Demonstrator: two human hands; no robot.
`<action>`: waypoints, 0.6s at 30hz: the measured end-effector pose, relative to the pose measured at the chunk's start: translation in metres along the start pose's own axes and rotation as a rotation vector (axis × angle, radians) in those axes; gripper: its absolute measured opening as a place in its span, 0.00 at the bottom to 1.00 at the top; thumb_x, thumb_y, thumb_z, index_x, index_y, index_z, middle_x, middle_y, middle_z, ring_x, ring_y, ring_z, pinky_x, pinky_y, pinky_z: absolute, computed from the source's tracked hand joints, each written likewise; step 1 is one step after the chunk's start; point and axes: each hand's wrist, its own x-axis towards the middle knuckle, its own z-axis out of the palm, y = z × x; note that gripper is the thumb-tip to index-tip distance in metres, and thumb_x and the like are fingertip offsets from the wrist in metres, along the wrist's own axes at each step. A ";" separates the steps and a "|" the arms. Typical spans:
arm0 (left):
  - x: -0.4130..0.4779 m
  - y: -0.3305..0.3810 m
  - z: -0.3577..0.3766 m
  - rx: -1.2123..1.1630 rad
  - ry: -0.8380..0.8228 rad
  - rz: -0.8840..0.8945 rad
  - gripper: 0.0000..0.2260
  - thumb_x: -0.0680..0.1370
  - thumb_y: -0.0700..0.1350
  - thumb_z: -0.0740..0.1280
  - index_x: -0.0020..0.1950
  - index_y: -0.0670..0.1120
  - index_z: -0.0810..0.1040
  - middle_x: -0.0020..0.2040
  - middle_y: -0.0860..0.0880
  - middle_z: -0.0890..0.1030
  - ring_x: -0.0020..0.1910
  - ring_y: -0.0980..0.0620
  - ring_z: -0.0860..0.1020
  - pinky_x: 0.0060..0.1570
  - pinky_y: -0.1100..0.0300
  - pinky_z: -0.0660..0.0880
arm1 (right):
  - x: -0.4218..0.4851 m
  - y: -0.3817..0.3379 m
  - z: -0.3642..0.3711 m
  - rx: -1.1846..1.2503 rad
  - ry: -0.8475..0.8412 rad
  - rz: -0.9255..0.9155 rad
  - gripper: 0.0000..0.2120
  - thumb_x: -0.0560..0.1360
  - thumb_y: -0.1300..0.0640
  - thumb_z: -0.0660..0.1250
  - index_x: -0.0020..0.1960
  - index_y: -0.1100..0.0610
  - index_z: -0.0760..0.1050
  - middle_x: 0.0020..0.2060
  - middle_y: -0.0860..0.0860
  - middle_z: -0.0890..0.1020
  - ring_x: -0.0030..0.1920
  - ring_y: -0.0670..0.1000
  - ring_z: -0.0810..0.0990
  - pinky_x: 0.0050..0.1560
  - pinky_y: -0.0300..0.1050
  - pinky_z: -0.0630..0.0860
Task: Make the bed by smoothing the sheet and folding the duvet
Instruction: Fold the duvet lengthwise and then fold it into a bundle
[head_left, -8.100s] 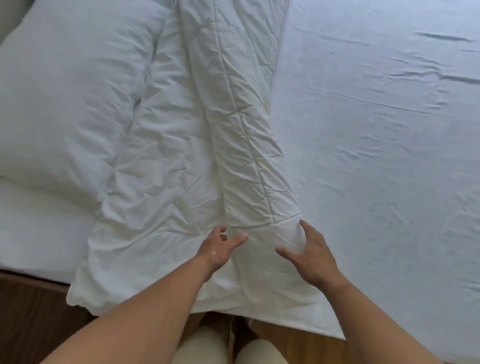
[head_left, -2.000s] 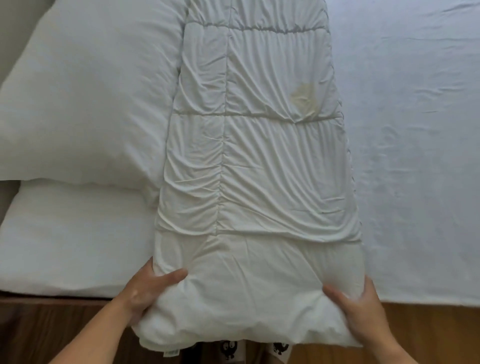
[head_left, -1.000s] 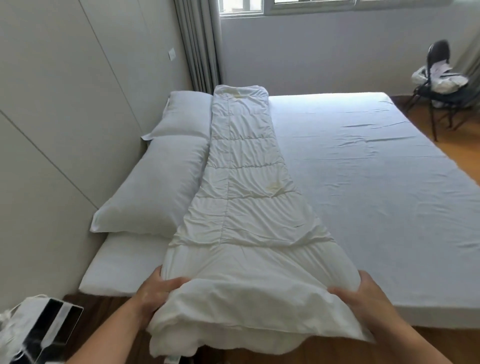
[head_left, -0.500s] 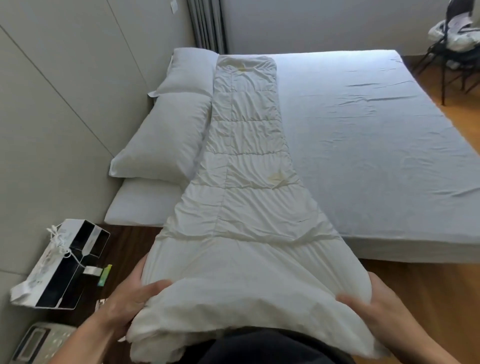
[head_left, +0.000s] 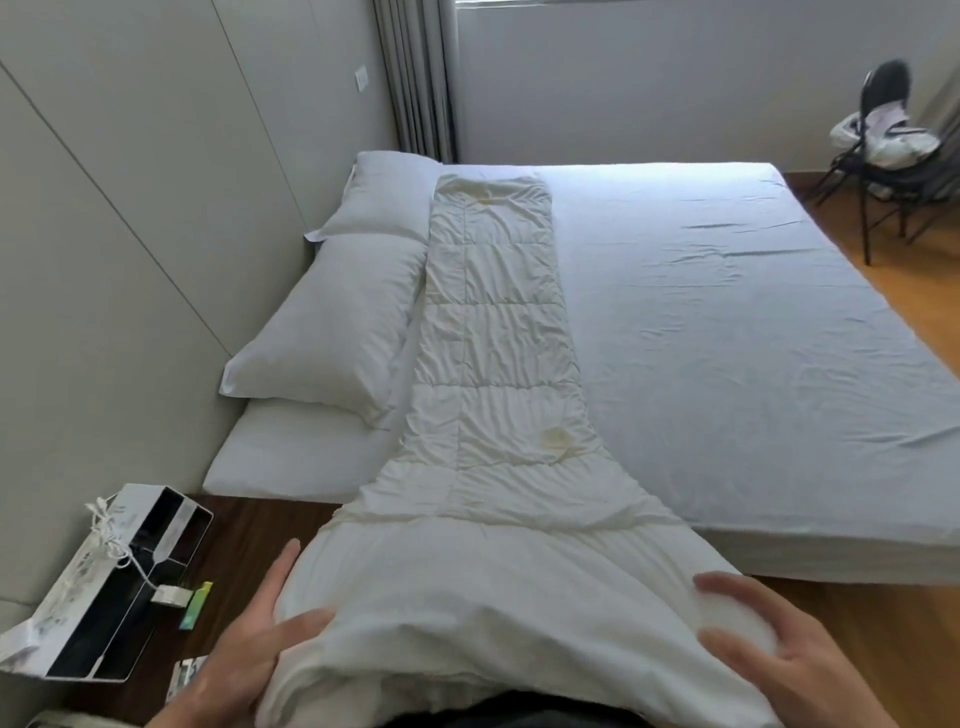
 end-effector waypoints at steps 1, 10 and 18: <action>0.006 0.015 0.000 0.012 0.006 0.038 0.54 0.49 0.63 0.83 0.73 0.67 0.65 0.66 0.60 0.75 0.64 0.55 0.75 0.66 0.52 0.69 | 0.009 -0.012 -0.004 0.003 -0.001 -0.035 0.22 0.66 0.62 0.81 0.49 0.36 0.84 0.48 0.34 0.84 0.49 0.34 0.81 0.47 0.23 0.72; 0.112 0.152 0.008 -0.273 0.104 0.177 0.27 0.69 0.52 0.76 0.68 0.54 0.74 0.57 0.42 0.82 0.41 0.46 0.83 0.41 0.52 0.78 | 0.131 -0.126 -0.032 0.082 0.063 -0.267 0.08 0.73 0.61 0.75 0.49 0.50 0.84 0.42 0.43 0.84 0.38 0.43 0.83 0.35 0.32 0.76; 0.306 0.255 -0.008 -0.331 0.086 0.079 0.17 0.82 0.40 0.61 0.71 0.48 0.70 0.40 0.42 0.78 0.25 0.50 0.76 0.20 0.57 0.73 | 0.326 -0.213 -0.026 0.219 0.102 -0.234 0.07 0.75 0.61 0.73 0.51 0.52 0.83 0.46 0.50 0.84 0.40 0.49 0.82 0.34 0.48 0.78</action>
